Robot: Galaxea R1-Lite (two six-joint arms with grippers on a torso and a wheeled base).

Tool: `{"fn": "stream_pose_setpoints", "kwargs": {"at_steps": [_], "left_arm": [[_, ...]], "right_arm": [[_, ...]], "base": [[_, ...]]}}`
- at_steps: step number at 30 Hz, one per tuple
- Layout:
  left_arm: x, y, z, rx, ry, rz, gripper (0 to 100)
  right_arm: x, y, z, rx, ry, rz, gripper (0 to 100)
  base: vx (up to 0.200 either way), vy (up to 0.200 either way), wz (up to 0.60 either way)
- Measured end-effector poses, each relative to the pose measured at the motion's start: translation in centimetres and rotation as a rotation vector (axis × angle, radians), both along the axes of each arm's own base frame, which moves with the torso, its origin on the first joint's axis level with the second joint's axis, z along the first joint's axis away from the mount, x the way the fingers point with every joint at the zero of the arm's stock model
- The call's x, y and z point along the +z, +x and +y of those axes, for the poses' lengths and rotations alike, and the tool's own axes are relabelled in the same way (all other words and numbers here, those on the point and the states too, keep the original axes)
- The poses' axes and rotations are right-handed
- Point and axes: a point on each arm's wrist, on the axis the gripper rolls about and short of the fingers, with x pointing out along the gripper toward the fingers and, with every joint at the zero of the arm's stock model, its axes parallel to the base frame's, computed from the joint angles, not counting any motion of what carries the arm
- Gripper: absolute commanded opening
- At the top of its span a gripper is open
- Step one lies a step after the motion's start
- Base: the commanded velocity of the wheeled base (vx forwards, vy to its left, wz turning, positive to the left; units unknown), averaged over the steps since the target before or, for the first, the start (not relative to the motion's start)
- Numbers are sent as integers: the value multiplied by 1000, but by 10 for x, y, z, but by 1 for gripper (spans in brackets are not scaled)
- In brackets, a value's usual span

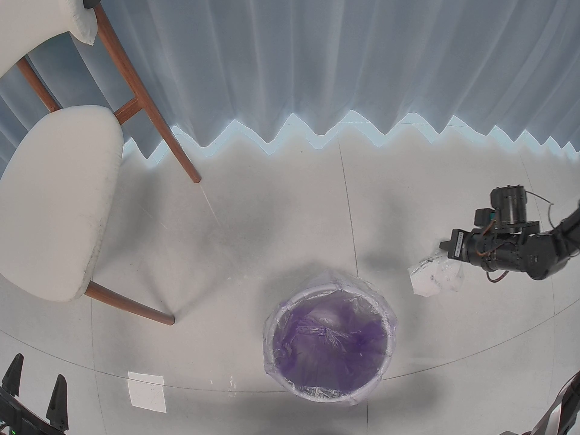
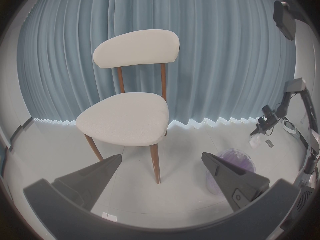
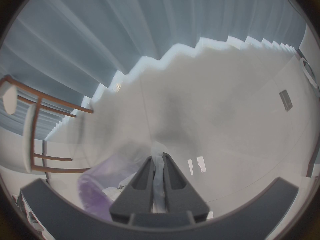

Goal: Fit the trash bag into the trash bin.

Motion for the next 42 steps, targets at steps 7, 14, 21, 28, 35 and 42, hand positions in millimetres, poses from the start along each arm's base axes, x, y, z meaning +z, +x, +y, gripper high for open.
{"fn": "stream_pose_setpoints", "kwargs": {"at_steps": [7, 14, 21, 28, 35, 42], "left_arm": [[0, 0, 0, 10, -12, 0, 100], [0, 0, 0, 15, -17, -1, 100], [0, 0, 0, 18, -20, 0, 100], [0, 0, 0, 21, -22, 0, 100], [0, 0, 1, 23, -23, 0, 100], [0, 0, 1, 22, -23, 0, 100]], "right_arm": [[42, -90, 25, 161, 58, -110, 0], [49, -149, 43, 337, 92, -164, 0], [40, -139, 65, 415, 90, -140, 0], [7, -100, 98, 454, 75, -89, 0], [-21, -66, 122, 463, 84, -117, 0], [-46, -58, 126, 454, 68, -78, 100]], "base": [[0, 0, 0], [0, 0, 0], [0, 0, 0], [0, 0, 0], [0, 0, 0], [0, 0, 0]]}}
